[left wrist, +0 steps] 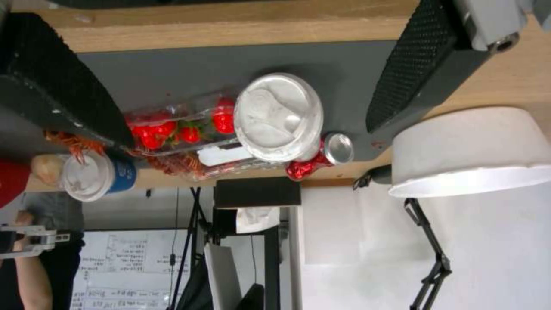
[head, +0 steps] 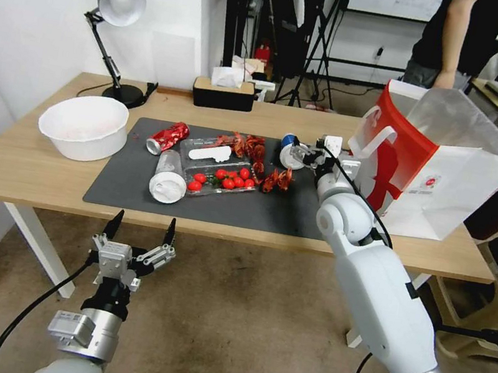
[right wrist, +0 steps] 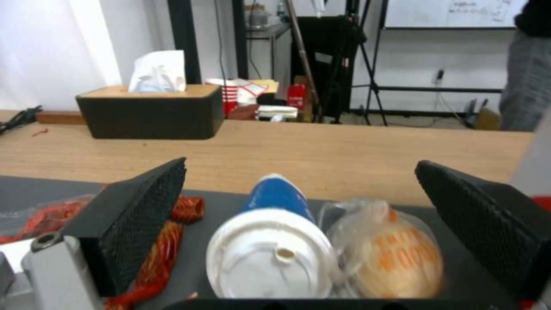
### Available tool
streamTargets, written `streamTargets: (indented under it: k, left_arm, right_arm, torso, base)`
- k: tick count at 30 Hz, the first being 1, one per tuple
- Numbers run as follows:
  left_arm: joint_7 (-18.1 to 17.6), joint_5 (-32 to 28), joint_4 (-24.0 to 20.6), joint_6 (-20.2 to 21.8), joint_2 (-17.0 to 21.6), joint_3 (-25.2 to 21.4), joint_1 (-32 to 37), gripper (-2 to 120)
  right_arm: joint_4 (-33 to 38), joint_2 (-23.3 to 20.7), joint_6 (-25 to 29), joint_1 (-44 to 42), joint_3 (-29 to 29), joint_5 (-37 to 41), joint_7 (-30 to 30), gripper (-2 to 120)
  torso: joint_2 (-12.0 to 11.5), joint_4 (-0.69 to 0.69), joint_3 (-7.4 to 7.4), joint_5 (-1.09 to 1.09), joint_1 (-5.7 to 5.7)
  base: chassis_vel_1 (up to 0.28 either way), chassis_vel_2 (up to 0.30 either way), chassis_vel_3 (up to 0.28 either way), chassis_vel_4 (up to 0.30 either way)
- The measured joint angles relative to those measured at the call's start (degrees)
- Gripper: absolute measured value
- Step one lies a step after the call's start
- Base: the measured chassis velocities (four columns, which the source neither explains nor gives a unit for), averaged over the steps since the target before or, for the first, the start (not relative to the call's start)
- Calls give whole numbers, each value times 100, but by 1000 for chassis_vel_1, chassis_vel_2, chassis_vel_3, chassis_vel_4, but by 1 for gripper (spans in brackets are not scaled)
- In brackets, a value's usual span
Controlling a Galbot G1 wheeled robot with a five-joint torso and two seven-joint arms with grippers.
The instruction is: Pick up the trash from the table and place it into the takeout bag.
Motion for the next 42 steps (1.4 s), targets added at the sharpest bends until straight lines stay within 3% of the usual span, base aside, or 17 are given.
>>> streamTargets:
  k: [16,26,42]
  left_arm:
    - [-6,-36,-1,11,25,-40,-26,100]
    - [-6,-41,2,11,23,-26,12,100]
    - [-6,-47,16,3,17,-7,13,100]
  right_arm:
    - [-791,171,-10,473,-294,-154,-235,100]
    - [-1208,209,85,582,-362,-342,-877,100]
    - [-1650,285,70,823,-412,-425,-1010,100]
  torso:
    - [0,0,0,0,0]
    - [0,0,0,0,0]
    - [0,0,0,0,0]
  base:
    - [0,0,0,0]
    - [0,0,0,0]
    - [0,0,0,0]
